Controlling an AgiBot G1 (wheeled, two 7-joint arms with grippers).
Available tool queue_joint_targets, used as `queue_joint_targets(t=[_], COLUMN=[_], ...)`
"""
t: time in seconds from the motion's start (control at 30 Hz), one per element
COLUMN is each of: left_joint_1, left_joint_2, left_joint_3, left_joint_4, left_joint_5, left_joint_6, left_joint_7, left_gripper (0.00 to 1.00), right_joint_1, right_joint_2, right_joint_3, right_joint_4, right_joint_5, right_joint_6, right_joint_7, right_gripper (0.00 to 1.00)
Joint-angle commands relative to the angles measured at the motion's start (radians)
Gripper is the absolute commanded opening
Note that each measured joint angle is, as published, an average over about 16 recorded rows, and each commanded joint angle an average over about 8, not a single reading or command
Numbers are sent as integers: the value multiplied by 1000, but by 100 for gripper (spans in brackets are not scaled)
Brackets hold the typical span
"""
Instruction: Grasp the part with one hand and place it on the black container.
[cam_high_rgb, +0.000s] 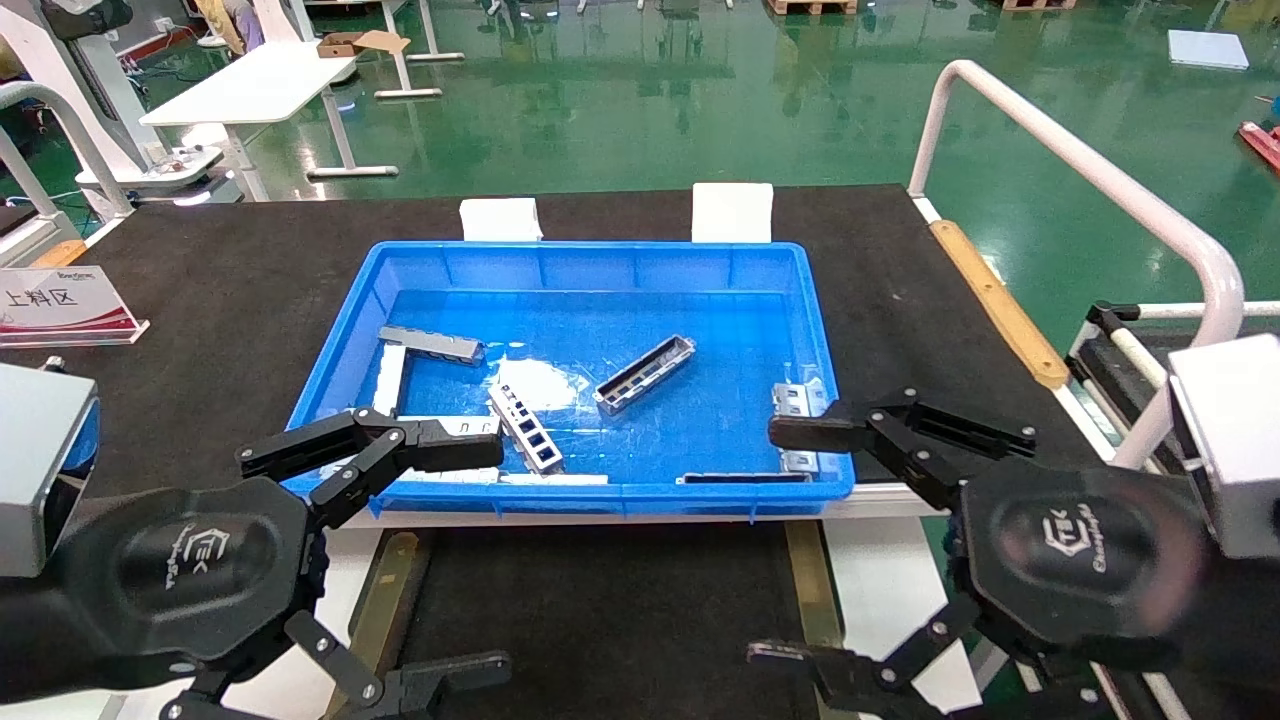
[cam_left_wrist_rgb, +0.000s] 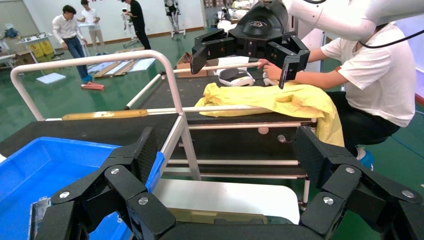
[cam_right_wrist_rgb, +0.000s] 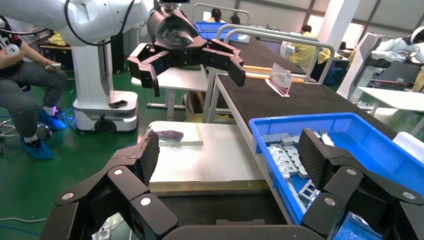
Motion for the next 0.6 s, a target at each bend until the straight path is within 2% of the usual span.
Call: queue_joint_targets(t=[0.03, 0.6], left_joint_1=[0, 0], left_joint_2=[0, 0], left_joint_3=[0, 0], left_joint_4=[0, 0], left_joint_5=[0, 0], left_joint_6=[0, 0], left_joint_7=[0, 0], left_gripper=[100, 100], right_joint_1=[0, 0], right_joint_2=[0, 0], right_joint_3=[0, 0], right_joint_4=[0, 0], right_joint_5=[0, 0], right_joint_6=[0, 0], right_joint_7=[0, 0], right_gripper=[100, 100])
